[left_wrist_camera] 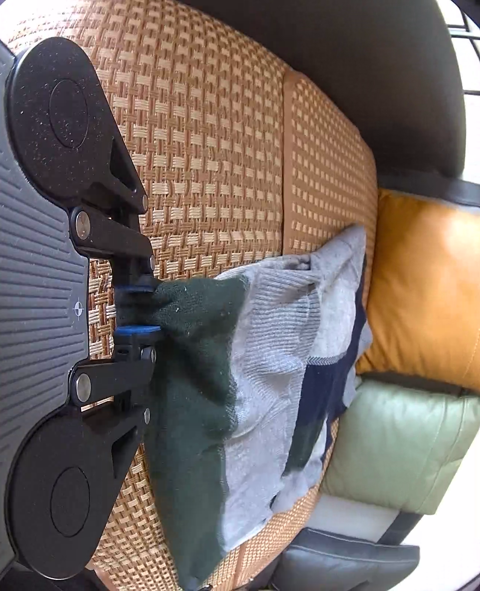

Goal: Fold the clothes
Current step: 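Grasp the green striped hem with both grippers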

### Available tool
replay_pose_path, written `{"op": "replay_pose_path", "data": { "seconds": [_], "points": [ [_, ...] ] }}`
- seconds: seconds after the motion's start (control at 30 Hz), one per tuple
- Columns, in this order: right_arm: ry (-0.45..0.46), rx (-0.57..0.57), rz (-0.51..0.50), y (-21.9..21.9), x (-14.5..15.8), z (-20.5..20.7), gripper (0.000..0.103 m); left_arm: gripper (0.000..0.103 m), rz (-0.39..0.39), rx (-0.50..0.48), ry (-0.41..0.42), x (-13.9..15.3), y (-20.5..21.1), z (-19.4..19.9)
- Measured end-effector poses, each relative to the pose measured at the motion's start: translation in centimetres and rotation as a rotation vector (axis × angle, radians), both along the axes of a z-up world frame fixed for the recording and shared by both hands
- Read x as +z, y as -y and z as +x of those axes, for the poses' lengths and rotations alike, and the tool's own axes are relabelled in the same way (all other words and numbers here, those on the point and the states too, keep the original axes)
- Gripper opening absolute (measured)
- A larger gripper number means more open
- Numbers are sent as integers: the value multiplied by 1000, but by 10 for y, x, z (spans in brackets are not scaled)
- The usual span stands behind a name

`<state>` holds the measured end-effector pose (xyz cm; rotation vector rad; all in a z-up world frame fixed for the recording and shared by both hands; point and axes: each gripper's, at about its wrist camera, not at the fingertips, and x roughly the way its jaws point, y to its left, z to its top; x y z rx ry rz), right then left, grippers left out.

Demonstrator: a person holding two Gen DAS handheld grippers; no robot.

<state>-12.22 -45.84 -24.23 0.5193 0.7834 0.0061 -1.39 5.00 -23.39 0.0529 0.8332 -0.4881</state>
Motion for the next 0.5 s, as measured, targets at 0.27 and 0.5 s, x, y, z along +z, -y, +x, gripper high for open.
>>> {"op": "replay_pose_path", "data": {
  "seconds": [0.27, 0.5],
  "points": [
    [14, 2, -18, -3, -3, -3, 11, 41, -9, 11, 10, 9, -22, -11],
    [4, 12, -43, -8, -2, 0, 18, 64, -38, 72, 18, 17, -40, -18]
  ]
}}
